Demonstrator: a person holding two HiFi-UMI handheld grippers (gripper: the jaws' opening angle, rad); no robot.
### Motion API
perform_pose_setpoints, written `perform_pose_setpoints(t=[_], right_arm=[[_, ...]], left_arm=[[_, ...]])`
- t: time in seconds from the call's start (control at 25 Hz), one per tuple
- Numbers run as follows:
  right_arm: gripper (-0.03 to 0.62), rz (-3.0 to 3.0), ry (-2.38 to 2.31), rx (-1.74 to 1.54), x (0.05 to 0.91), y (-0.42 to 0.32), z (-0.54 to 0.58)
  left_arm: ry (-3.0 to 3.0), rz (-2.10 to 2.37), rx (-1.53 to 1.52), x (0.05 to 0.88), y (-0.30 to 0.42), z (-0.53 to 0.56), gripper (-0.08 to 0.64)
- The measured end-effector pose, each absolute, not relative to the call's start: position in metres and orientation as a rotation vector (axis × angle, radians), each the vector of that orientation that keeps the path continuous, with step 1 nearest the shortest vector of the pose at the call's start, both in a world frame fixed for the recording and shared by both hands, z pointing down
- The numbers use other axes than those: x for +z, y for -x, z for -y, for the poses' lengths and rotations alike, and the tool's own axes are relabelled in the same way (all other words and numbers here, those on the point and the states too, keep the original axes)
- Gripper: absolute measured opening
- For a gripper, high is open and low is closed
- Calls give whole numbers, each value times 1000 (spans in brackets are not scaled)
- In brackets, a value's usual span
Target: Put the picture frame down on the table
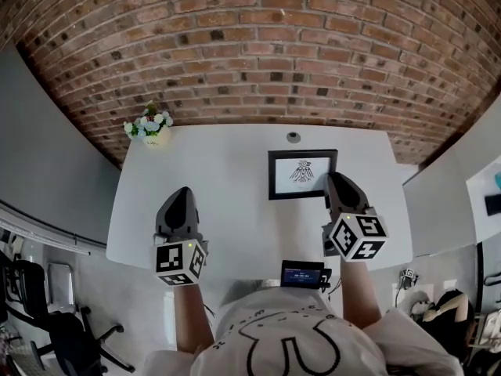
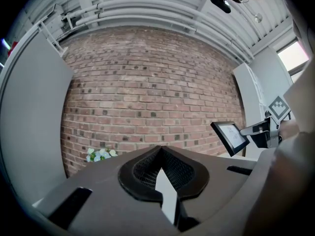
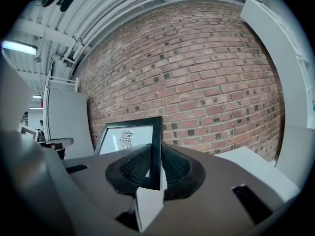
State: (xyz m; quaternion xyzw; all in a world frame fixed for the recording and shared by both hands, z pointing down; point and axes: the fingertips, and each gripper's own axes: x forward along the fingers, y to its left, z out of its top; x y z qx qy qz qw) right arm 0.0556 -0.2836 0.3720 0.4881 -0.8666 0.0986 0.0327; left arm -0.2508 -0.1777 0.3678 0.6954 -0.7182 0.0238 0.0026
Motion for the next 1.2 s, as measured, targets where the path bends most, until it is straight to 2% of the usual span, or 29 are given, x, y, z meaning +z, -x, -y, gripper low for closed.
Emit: perform_pose_setpoints(t=[1.2], right_arm=[[66,2490,-1763,358,379,-39,331]], left_arm=[[-2330,2068,71,371,307,282,9]])
